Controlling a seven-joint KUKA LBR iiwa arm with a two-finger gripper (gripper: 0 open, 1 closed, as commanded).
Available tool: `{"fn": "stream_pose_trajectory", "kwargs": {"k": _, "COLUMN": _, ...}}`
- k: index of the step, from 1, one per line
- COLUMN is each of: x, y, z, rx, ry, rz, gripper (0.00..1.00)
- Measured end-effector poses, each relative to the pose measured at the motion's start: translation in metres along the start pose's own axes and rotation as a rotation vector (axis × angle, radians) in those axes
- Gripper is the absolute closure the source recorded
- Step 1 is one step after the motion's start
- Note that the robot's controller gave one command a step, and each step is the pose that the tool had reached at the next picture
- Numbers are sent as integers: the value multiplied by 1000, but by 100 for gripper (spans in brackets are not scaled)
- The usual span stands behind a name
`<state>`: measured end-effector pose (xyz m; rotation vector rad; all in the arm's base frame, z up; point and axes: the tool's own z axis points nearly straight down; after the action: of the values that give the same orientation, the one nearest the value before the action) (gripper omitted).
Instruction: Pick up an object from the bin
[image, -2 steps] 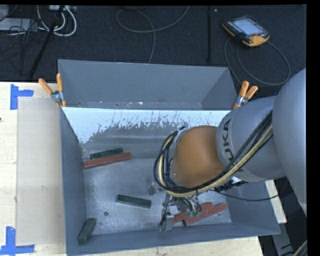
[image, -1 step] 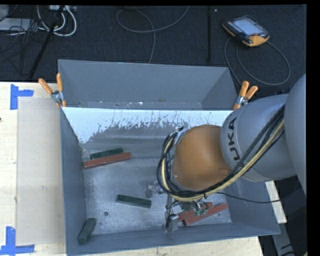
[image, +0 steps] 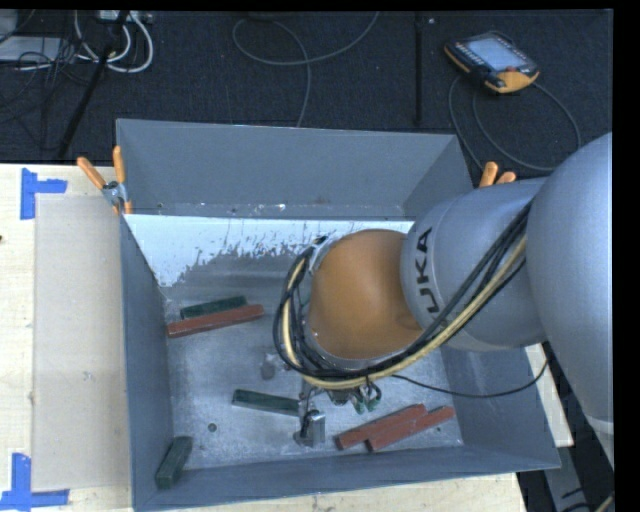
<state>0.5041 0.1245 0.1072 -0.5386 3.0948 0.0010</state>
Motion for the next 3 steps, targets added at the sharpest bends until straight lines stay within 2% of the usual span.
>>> {"fn": "stream_pose_trajectory", "kwargs": {"k": 1, "x": -16, "y": 46, "z": 36, "rx": 0, "ry": 2, "rz": 177, "gripper": 100}}
{"fn": "stream_pose_trajectory", "kwargs": {"k": 2, "x": -16, "y": 46, "z": 36, "rx": -1, "ry": 2, "rz": 177, "gripper": 100}}
{"fn": "stream_pose_trajectory", "kwargs": {"k": 3, "x": -4, "y": 41, "z": -12, "rx": 1, "ry": 10, "rz": 175, "gripper": 100}}
